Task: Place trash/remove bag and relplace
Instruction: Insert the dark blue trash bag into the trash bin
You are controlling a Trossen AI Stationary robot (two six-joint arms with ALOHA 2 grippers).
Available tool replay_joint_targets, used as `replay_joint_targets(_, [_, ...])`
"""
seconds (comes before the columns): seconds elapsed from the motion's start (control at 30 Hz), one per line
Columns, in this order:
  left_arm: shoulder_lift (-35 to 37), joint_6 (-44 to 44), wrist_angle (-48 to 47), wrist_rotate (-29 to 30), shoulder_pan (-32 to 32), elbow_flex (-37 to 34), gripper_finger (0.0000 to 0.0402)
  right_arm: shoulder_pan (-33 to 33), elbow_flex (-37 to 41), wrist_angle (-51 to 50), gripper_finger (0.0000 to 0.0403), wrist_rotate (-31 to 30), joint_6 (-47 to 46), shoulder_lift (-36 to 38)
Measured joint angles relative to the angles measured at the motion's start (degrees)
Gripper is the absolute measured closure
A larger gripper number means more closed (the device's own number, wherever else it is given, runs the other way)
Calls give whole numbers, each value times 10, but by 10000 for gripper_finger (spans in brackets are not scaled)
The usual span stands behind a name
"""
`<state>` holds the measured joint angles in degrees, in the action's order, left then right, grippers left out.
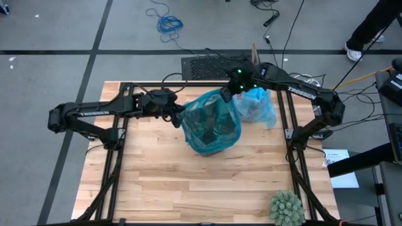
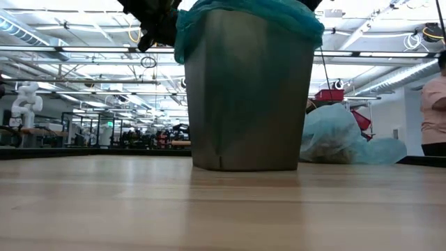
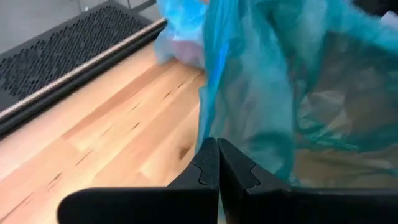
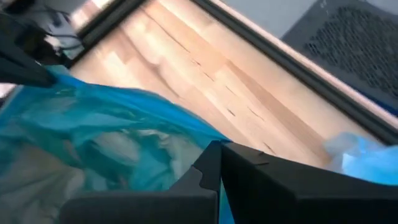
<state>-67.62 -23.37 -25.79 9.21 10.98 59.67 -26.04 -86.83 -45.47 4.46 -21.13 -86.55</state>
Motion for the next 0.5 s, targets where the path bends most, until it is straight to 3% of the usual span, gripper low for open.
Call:
replay_joint_targets(0.27, [0,-2,4,-21,20,-29,401,-5,77,4,403,16,-37,-9])
replay_joint_targets(0.5, [0,-18,45,-45,23,-72,402,10,135,64,403,31,-70,-9])
